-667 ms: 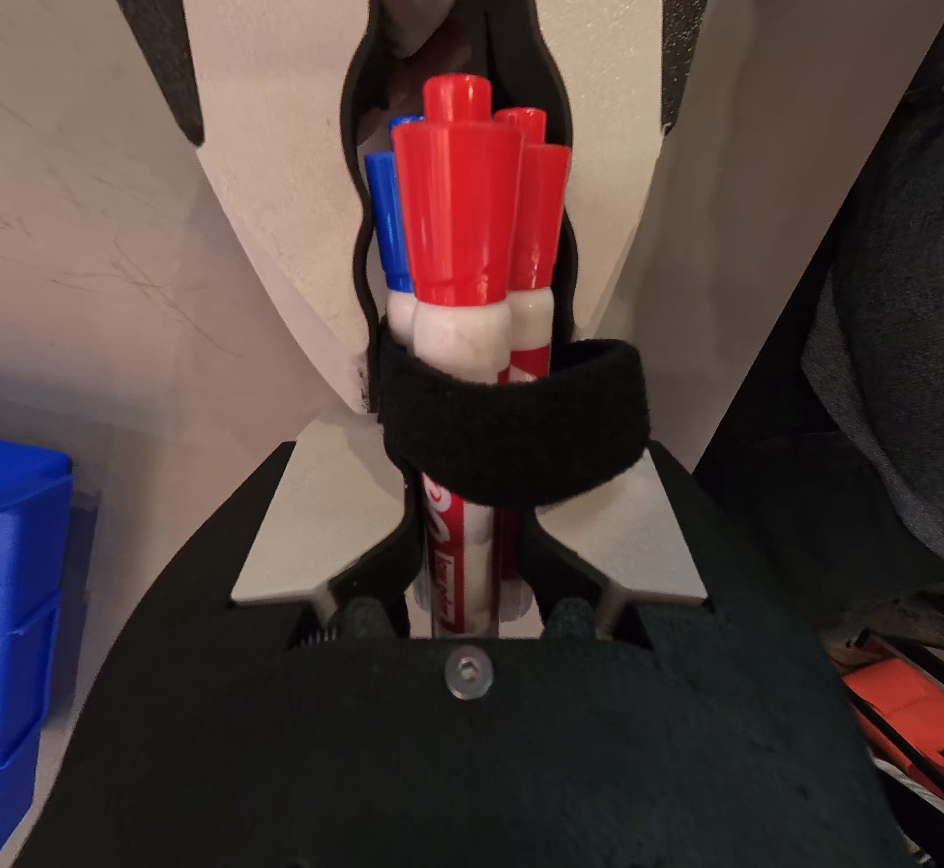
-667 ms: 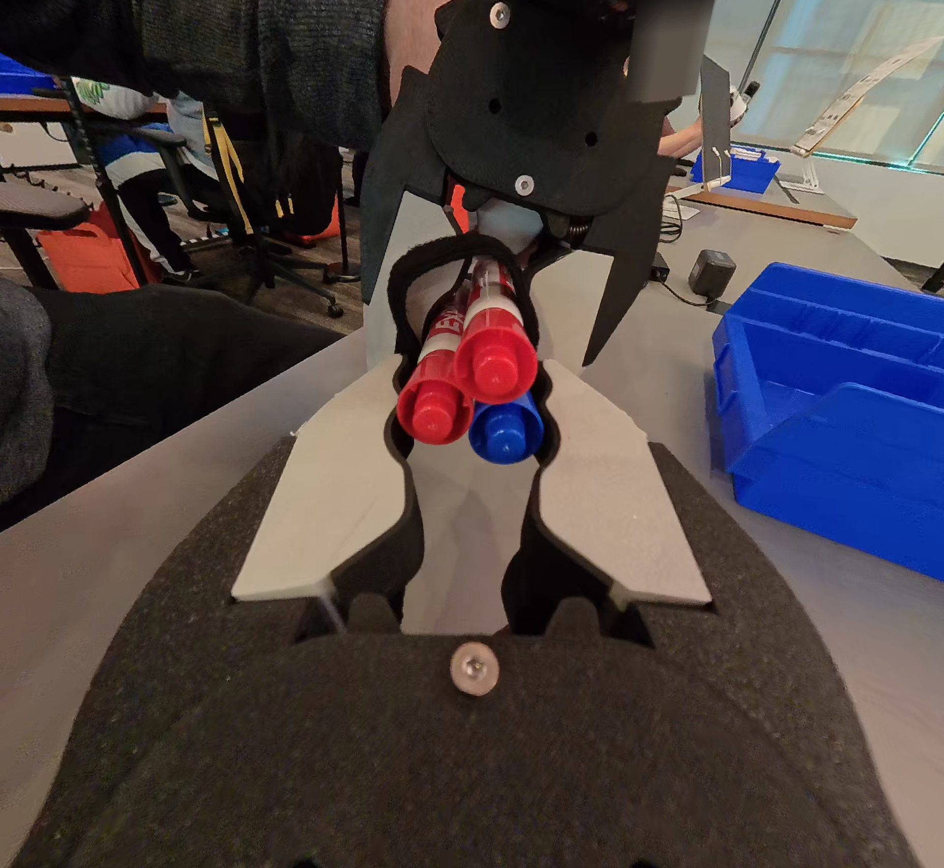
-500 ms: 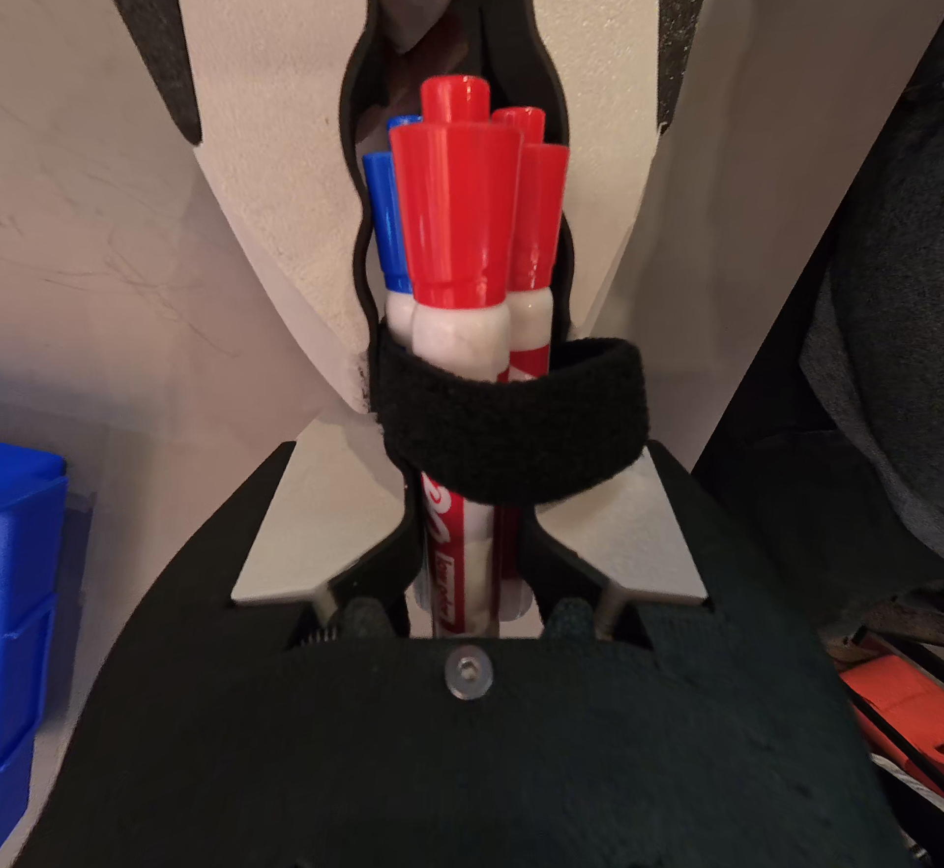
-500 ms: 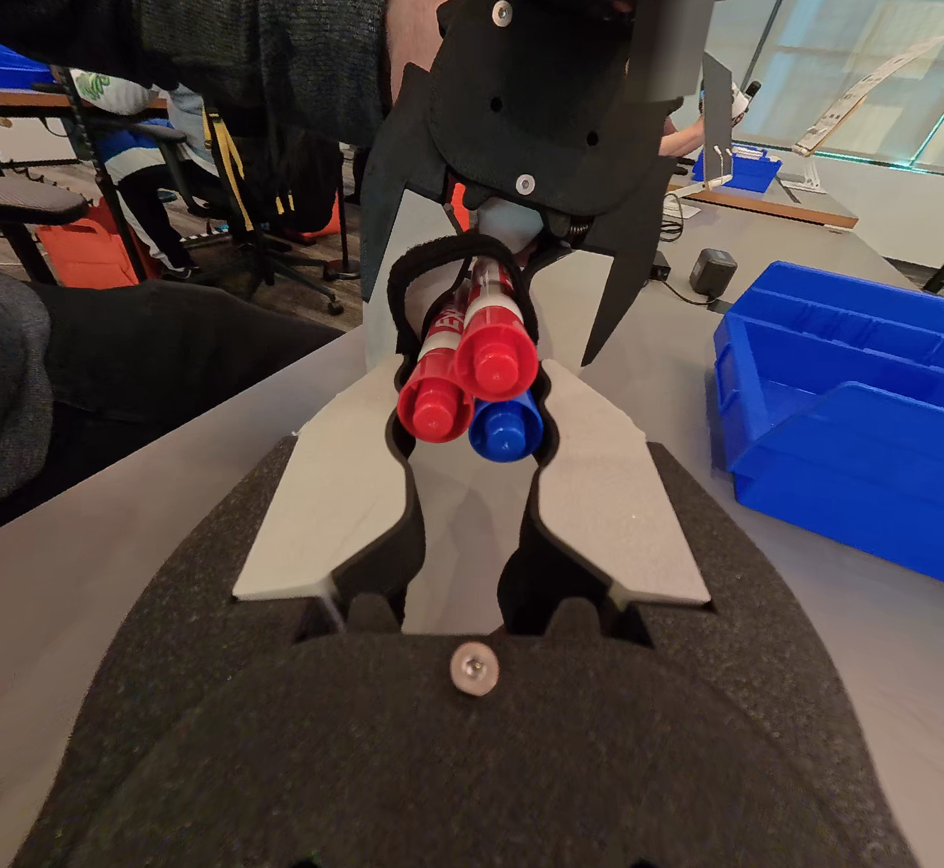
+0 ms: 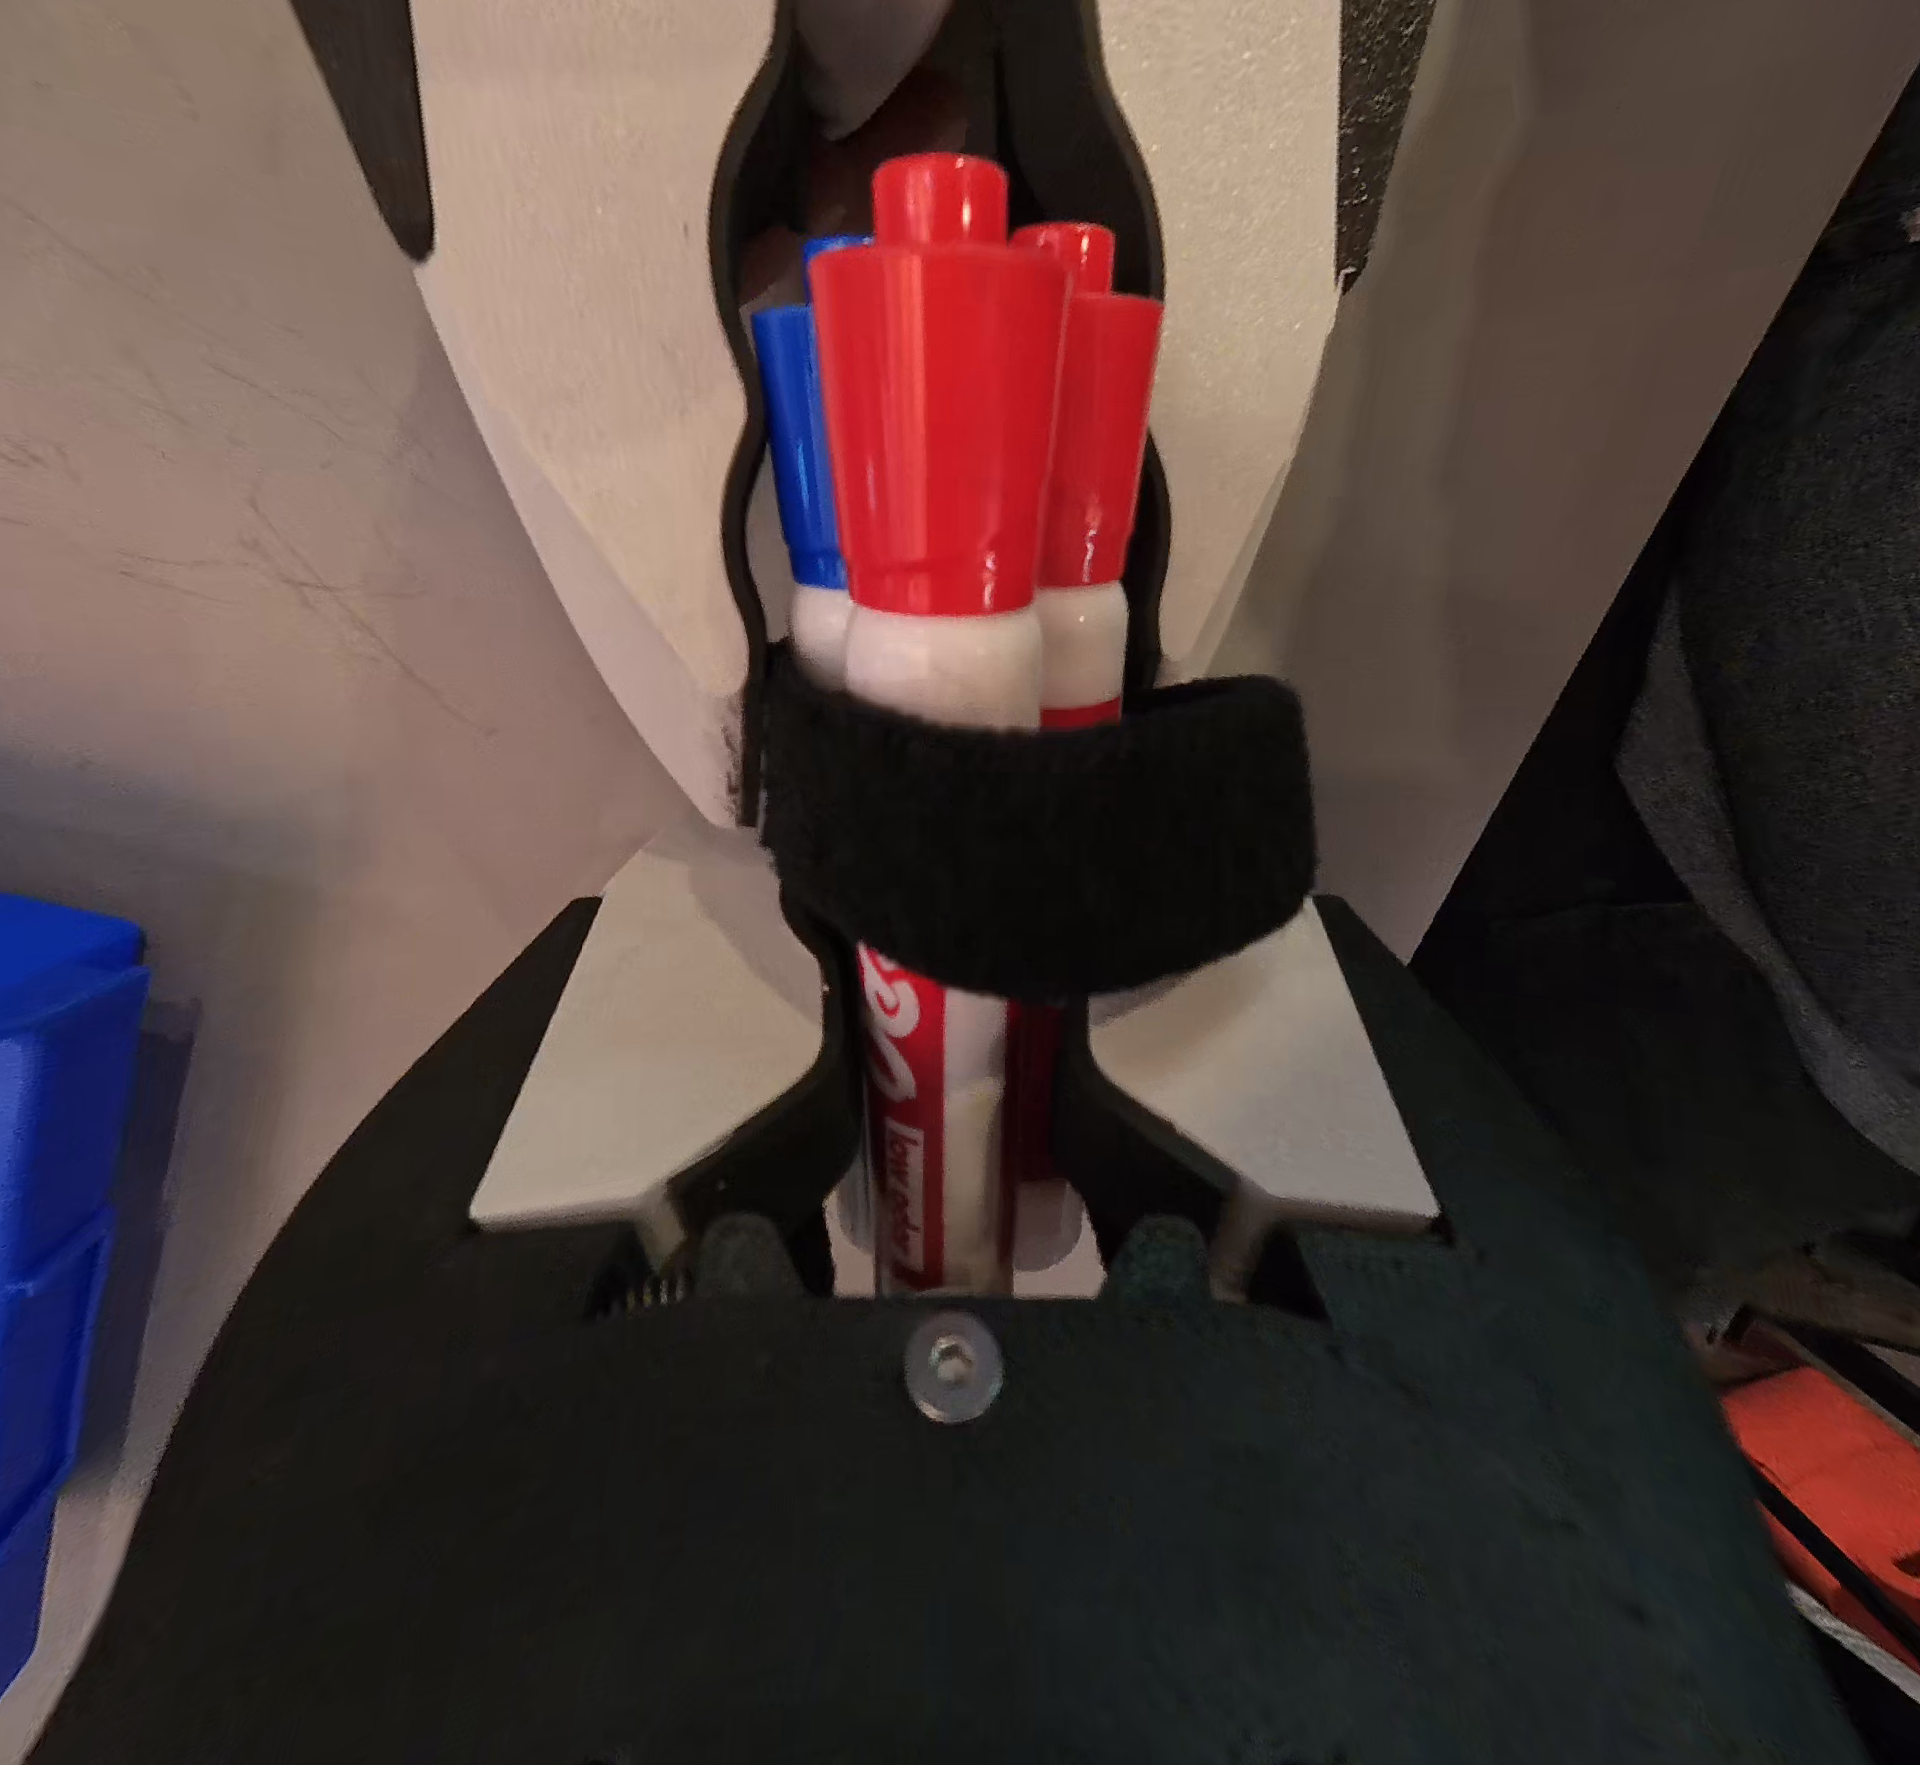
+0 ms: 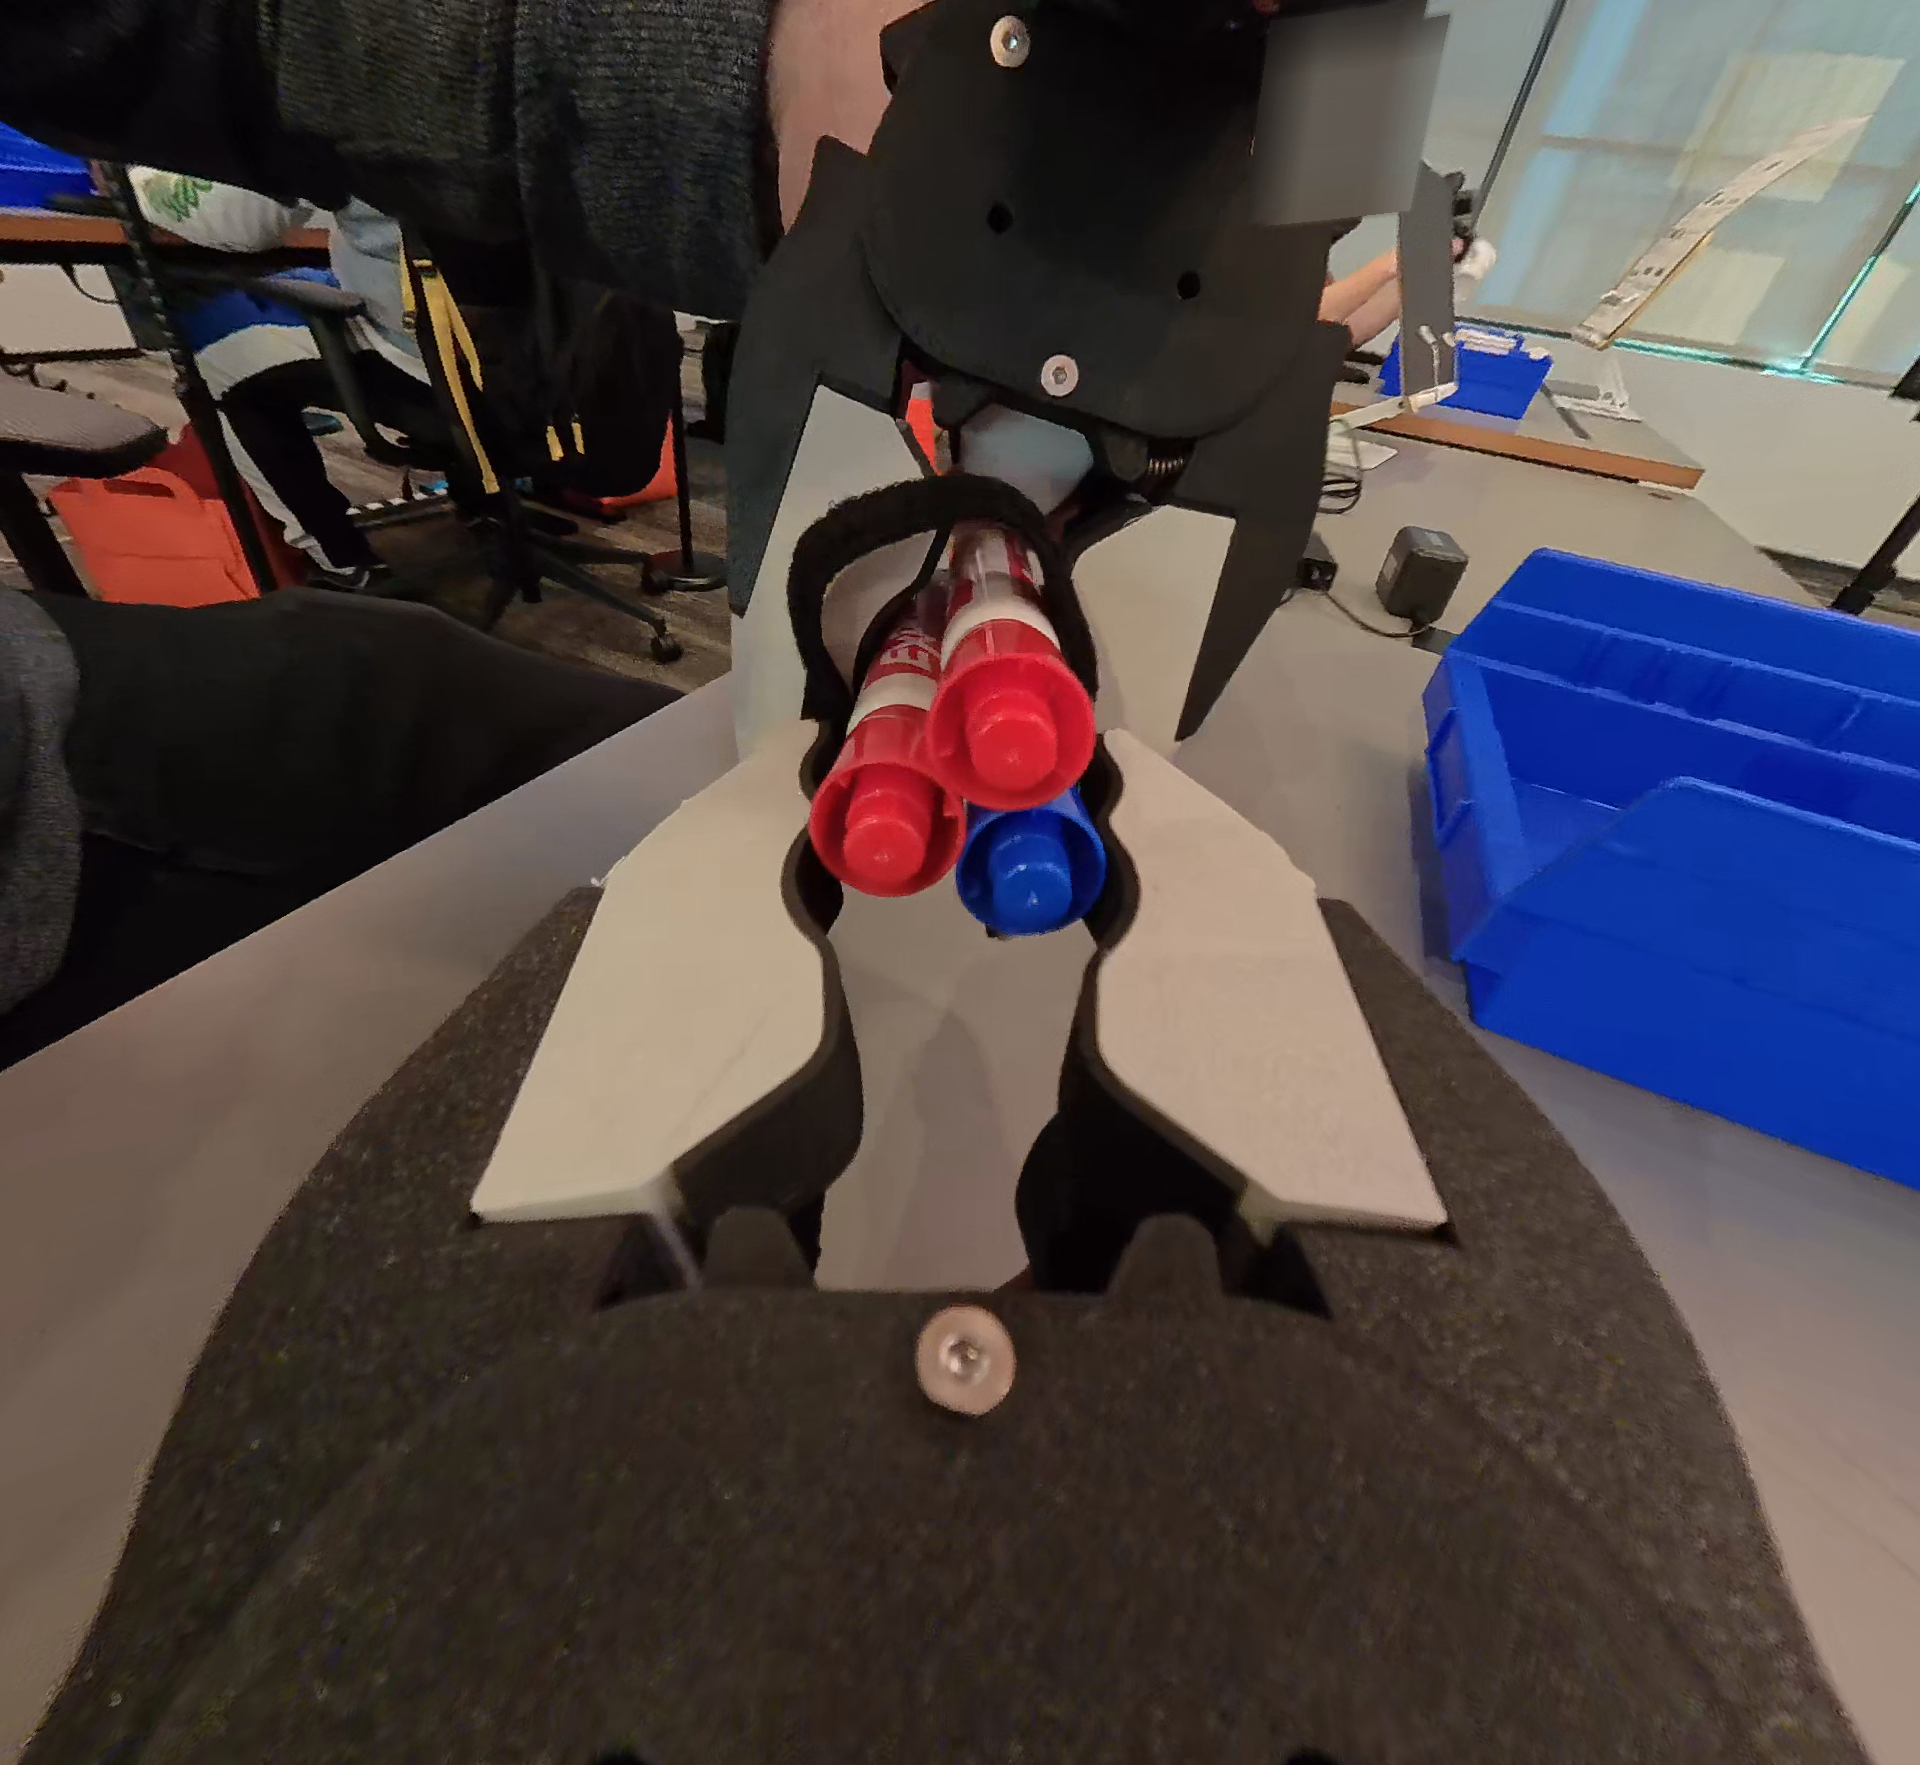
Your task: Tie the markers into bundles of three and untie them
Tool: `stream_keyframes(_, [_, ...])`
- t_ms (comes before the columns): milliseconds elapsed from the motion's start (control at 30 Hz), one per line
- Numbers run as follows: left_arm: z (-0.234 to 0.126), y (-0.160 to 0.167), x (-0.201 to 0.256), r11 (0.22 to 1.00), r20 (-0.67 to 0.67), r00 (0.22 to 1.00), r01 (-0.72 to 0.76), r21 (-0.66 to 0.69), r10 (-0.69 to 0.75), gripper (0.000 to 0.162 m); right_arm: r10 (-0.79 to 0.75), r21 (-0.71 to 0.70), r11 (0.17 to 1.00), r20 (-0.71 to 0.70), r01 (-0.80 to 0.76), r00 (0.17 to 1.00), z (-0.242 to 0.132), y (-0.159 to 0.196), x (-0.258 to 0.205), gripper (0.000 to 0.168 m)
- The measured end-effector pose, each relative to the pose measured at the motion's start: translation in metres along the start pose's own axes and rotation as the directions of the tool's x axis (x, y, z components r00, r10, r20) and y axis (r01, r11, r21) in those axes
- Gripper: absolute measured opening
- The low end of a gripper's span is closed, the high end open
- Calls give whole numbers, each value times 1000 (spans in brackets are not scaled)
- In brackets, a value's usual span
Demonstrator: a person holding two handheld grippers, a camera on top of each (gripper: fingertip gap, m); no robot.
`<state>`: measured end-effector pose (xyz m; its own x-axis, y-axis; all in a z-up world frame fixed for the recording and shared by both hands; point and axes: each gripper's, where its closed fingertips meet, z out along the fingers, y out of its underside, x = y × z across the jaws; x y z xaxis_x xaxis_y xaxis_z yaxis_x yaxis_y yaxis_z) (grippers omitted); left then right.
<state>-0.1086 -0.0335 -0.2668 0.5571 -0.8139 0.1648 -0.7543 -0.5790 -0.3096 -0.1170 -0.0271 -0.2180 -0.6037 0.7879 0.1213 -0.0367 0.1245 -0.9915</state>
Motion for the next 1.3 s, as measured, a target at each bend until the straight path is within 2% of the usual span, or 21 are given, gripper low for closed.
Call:
stream_keyframes(33, [0,-1,1,1000,-11,1000,3,9,-3,43,2,5,1000,4,-2,1000,0,-1,-1,43])
stream_keyframes(200, [-3,-2,-1,1000,3,1000,-3,17,3,43,11,18,1000,-10,-11,1000,-2,-2,3,46])
stream_keyframes(600, [-4,-3,0,1000,-14,1000,-2,1,2,42,0,-6,1000,-15,-1,1000,-3,0,5,35])
stream_keyframes(633, [-4,-3,0,1000,-17,1000,1,-3,-1,42,15,-13,1000,-18,-15,1000,-4,1,7,34])
stream_keyframes(667, [-4,-4,3,1000,-27,1000,-6,3,6,44,24,-13,1000,-22,-24,999,-5,2,8,20])
stream_keyframes(700, [-4,-6,4,1000,-27,1000,-9,11,9,43,22,-11,1000,-21,-23,1000,-6,2,9,16])
stream_keyframes(767, [-5,-7,5,1000,-30,999,-15,10,15,43,49,21,999,-29,-49,998,-6,-5,8,16])
stream_keyframes(833, [-6,-7,0,1000,7,1000,-14,2,14,42,43,-6,999,-48,-44,998,-5,-1,11,14])
stream_keyframes(933, [-6,-5,-6,1000,38,999,10,-9,-10,42,117,-20,993,-55,-118,992,-5,5,15,2])
stream_keyframes(1100, [-6,-2,-18,1000,110,994,26,-17,-24,42,283,-12,959,-75,-285,956,-1,9,20,1])
stream_keyframes(1300, [-6,2,-30,997,174,983,73,-33,-67,42,581,88,811,-15,-578,814,3,9,24,1])
